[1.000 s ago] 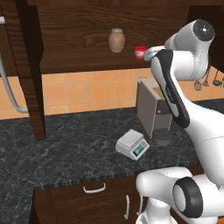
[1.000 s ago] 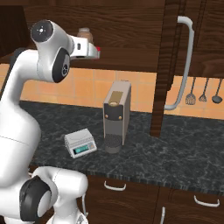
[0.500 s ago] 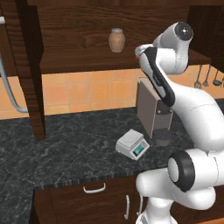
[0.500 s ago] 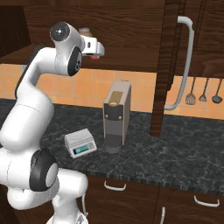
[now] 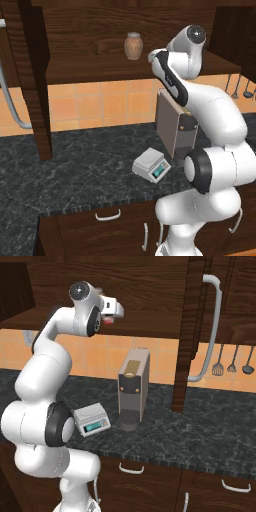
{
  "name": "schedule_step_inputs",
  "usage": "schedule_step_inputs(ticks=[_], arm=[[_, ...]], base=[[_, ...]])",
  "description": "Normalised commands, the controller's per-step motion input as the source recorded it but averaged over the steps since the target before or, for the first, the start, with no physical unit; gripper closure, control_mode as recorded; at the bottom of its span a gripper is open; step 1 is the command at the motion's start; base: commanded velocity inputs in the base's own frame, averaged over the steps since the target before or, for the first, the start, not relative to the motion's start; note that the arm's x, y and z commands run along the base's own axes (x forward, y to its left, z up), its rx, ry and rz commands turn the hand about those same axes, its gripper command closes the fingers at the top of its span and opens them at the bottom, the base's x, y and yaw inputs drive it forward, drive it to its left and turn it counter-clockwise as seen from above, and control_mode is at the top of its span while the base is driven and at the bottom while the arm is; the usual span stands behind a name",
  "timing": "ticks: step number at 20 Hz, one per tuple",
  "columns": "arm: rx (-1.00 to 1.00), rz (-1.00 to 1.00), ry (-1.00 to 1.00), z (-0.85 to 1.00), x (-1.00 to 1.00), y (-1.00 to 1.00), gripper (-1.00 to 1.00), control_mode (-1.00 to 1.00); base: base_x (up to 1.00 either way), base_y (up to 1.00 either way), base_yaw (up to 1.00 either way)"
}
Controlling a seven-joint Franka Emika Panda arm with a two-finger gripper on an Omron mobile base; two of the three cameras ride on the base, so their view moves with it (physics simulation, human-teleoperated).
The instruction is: Pick the jam and place it on the digital scale for weighing, and close the cabinet.
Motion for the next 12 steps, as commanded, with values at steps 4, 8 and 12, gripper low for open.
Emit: schedule_step_inputs(ticks=[4, 8, 12], arm=[[0.0, 0.0, 0.07, -0.16, 0.51, 0.0, -1.0, -1.0], [0.0, 0.0, 0.0, -0.18, 0.4, 0.0, -1.0, -1.0], [0.0, 0.0, 0.0, -0.19, 0.38, 0.02, -1.0, -1.0]], base=[[0.0, 0.0, 0.0], [0.0, 0.0, 0.0], [0.0, 0.0, 0.0]])
